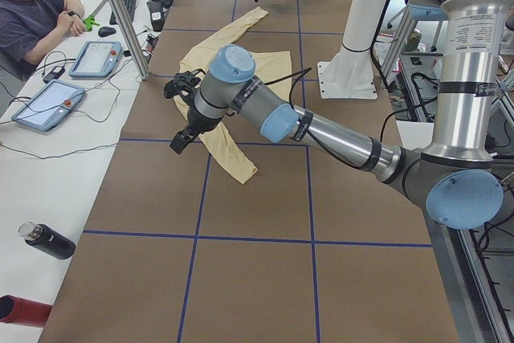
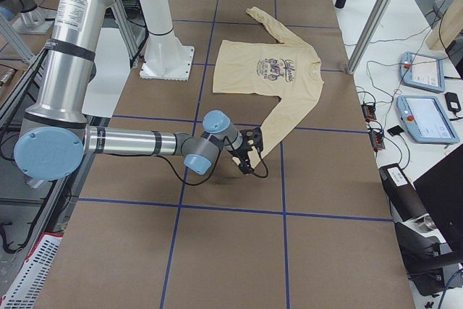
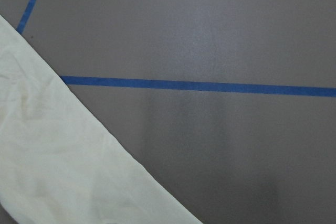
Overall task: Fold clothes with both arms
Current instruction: 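Lower the right gripper and grasp the cuff of the sleeve nearest it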
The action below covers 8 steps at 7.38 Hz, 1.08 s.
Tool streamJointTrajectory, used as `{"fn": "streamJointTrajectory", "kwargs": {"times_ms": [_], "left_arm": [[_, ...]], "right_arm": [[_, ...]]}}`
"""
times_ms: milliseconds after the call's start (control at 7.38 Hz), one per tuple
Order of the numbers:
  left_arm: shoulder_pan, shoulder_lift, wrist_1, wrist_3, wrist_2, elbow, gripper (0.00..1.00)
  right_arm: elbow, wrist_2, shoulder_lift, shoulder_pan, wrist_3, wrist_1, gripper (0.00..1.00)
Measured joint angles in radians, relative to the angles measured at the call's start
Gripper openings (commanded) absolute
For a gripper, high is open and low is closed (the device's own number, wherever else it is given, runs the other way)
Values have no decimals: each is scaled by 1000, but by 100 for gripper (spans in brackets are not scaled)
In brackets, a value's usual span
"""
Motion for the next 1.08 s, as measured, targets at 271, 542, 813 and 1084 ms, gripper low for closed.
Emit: {"fn": "streamJointTrajectory", "kwargs": {"times_ms": [271,542,813,1084], "left_arm": [[0,1,-2,0,0,2,100],[0,3,-12,1,0,7,100],[0,5,-15,1,0,8,100],[0,6,-15,2,0,8,100]], "right_arm": [[-40,-44,5,-47,19,43,69],[-57,-69,6,-72,20,48,68],[-70,-92,6,-86,20,48,60],[-74,-103,6,-95,21,48,60]]}}
